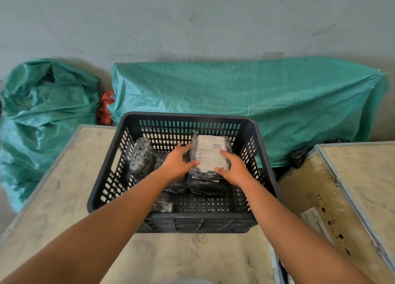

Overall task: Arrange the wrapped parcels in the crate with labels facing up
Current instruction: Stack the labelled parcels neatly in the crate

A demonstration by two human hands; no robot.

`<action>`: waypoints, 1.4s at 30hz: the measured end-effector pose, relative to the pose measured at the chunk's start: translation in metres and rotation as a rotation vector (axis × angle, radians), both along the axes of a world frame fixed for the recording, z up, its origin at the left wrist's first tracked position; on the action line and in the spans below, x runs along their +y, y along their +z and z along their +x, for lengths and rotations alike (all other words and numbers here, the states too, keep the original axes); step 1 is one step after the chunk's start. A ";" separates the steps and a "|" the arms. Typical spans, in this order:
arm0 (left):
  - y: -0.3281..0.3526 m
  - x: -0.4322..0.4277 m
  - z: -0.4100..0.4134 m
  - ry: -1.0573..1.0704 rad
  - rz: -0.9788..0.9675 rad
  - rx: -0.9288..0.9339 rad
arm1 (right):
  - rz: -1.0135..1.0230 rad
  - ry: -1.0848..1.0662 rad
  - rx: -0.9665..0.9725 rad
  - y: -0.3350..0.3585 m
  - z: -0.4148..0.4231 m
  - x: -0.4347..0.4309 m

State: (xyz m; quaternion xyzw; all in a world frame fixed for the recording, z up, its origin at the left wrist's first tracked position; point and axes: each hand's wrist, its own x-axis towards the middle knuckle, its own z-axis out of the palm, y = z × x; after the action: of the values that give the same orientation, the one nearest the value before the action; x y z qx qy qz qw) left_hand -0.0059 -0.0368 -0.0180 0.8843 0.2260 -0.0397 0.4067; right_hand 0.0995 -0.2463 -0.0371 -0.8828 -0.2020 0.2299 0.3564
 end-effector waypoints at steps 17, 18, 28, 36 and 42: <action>0.044 0.113 -0.163 0.304 0.144 -0.027 | 0.019 0.447 -0.143 0.006 -0.072 0.141; 0.039 0.113 -0.166 0.293 0.105 -0.038 | -0.027 0.471 -0.124 -0.001 -0.071 0.148; 0.029 0.114 -0.167 0.379 -0.077 -0.226 | -0.260 0.474 0.102 -0.063 -0.060 0.174; 0.022 0.116 -0.166 0.409 -0.154 -0.252 | -0.586 0.708 -0.241 -0.083 -0.070 0.172; 0.022 0.115 -0.167 0.424 -0.176 -0.257 | -0.494 0.623 -0.215 -0.074 -0.073 0.179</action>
State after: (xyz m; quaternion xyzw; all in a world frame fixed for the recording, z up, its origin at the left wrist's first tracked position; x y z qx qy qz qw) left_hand -0.1727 0.0785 0.0036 0.7763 0.3483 0.1395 0.5065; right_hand 0.0268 -0.0675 -0.1108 -0.8573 -0.4346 0.2749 0.0238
